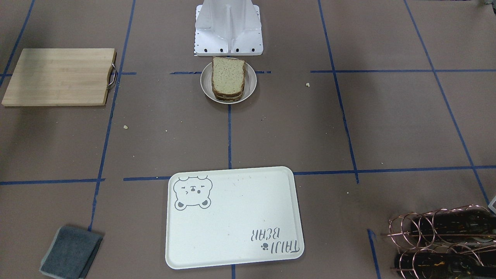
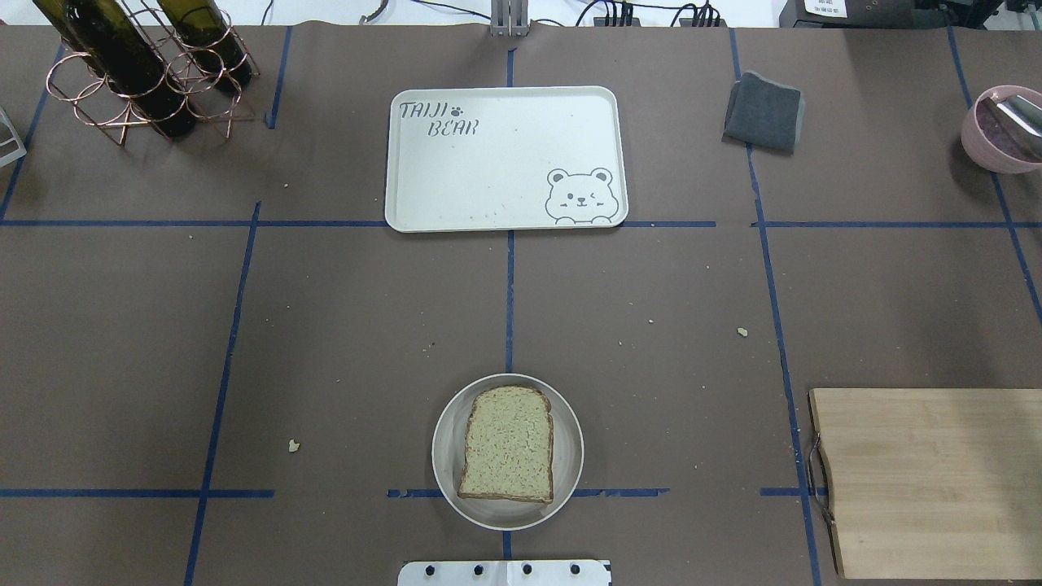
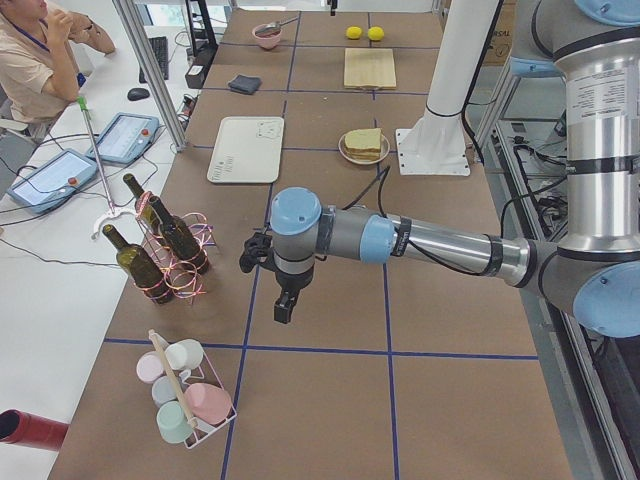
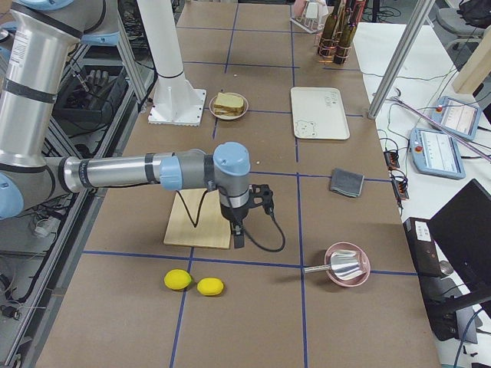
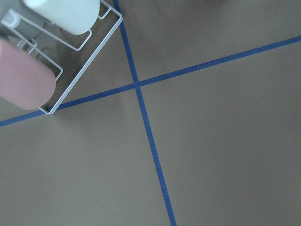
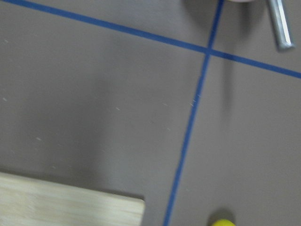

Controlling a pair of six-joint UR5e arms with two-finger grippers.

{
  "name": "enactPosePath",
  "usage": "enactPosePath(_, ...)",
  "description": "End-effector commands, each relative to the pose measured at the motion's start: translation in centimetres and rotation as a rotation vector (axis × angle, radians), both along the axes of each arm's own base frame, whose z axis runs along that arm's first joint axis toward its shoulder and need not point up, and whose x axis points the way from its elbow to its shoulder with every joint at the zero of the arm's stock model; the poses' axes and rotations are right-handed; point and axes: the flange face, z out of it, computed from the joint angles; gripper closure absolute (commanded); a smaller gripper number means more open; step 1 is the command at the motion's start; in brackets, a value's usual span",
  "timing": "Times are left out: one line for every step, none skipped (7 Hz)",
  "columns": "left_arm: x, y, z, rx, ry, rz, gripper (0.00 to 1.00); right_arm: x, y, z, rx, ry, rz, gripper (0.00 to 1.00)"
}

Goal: Make sandwich and place on tray

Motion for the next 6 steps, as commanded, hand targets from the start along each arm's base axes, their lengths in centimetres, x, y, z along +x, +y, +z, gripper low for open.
enactPosePath(4.1, -3.8, -8.3, 0.171, 0.026, 0.073, 0.00, 4.8, 4.8, 4.8, -0.016, -0.011, 0.001, 0.00)
enactPosePath(4.5, -6.8, -14.7, 0.308, 0.047, 0.074, 0.00, 5.3, 5.4, 5.0, -0.022, -0.013, 0.019, 0.00)
enactPosePath(5.0, -7.2, -17.4, 0.425, 0.091, 0.091, 0.00, 5.8, 6.2, 5.3, -0.029, -0.019, 0.042, 0.00)
enactPosePath(5.6, -6.7, -19.1, 0.515, 0.163, 0.081, 0.00, 5.9, 6.3, 5.2, -0.026, -0.026, 0.049, 0.00)
enactPosePath(9.0, -5.9, -20.4, 0.410, 0.258, 0.033, 0.00, 5.9, 6.5, 5.3, -0.030, -0.033, 0.052, 0.00)
enactPosePath(14.3, -4.2, -22.4, 0.400, 0.355, 0.049, 0.00, 5.9, 6.5, 5.3, -0.029, -0.036, 0.054, 0.00)
